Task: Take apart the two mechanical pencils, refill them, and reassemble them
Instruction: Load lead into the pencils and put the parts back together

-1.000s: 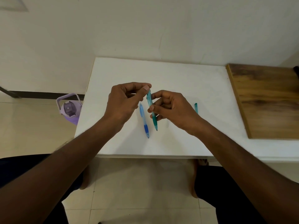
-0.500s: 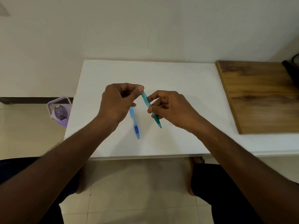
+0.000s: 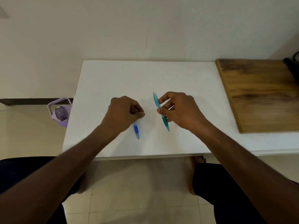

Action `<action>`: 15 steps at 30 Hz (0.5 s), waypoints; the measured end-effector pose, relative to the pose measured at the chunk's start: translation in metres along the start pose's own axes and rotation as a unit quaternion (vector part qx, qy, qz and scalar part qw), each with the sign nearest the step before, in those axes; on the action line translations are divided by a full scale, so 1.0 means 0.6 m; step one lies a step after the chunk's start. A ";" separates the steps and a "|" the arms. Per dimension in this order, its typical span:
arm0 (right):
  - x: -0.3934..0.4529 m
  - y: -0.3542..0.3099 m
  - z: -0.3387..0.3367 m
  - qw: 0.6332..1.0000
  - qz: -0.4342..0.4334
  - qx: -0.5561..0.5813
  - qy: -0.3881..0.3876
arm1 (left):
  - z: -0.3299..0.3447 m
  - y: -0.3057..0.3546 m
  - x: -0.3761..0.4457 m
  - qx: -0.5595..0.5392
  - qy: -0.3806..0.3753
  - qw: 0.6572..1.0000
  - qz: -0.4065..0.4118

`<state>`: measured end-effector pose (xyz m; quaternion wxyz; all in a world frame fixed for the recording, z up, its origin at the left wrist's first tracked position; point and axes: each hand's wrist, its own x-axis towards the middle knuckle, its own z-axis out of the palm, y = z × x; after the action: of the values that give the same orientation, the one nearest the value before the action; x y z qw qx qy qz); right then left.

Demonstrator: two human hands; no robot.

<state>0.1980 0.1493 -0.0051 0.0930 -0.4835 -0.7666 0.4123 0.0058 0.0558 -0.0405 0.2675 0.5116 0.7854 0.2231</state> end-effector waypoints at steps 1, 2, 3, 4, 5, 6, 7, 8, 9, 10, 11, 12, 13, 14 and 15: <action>0.000 -0.002 0.002 1.000 0.002 -0.001 -0.001 | 0.007 0.000 0.000 0.012 0.004 1.000 -0.004; 0.001 -0.003 0.003 1.000 0.002 -0.002 -0.002 | 0.013 -0.002 0.001 0.019 0.005 1.000 -0.011; 0.001 -0.005 0.004 1.000 0.002 -0.002 -0.003 | 0.018 -0.004 0.004 0.030 0.002 0.999 -0.016; 0.001 -0.007 0.004 1.000 0.002 -0.001 -0.003 | 0.023 -0.005 0.006 0.047 -0.004 0.999 -0.019; 0.000 -0.008 0.006 1.000 0.001 0.000 -0.004 | 0.028 -0.007 0.007 0.063 -0.012 0.998 -0.022; 0.000 -0.008 0.007 1.000 0.002 0.000 -0.005 | 0.032 -0.009 0.007 0.076 -0.018 0.997 -0.022; 0.000 -0.008 0.009 1.000 0.002 -0.001 -0.007 | 0.035 -0.009 0.007 0.086 -0.020 0.996 -0.020; -0.001 -0.007 0.011 1.000 0.003 -0.003 -0.010 | 0.035 -0.009 0.007 0.093 -0.014 0.995 -0.014; -0.001 -0.007 0.012 1.000 0.003 -0.003 -0.011 | 0.031 -0.009 0.008 0.092 0.003 0.996 -0.005; 0.000 -0.006 0.012 1.000 0.005 -0.003 -0.013 | 0.025 -0.008 0.009 0.077 0.030 0.997 0.005; 0.000 -0.006 0.013 1.000 0.006 -0.002 -0.015 | 0.016 -0.007 0.011 0.039 0.059 0.997 0.012; 0.001 -0.005 0.013 1.000 0.008 -0.003 -0.018 | 0.004 -0.004 0.013 -0.022 0.080 0.996 0.010; 0.001 -0.005 0.015 1.000 0.008 -0.004 -0.022 | -0.006 0.001 0.015 -0.091 0.089 0.992 0.001; 0.002 -0.005 0.017 1.000 0.006 -0.007 -0.027 | -0.014 0.005 0.015 -0.147 0.087 0.985 -0.006; 0.002 -0.005 0.020 0.999 0.002 -0.009 -0.032 | -0.019 0.008 0.015 -0.178 0.079 0.981 -0.001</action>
<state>0.1888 0.1430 -0.0109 0.0630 -0.4726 -0.7717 0.4209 -0.0011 0.0650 -0.0304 0.2913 0.4355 0.7526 0.3988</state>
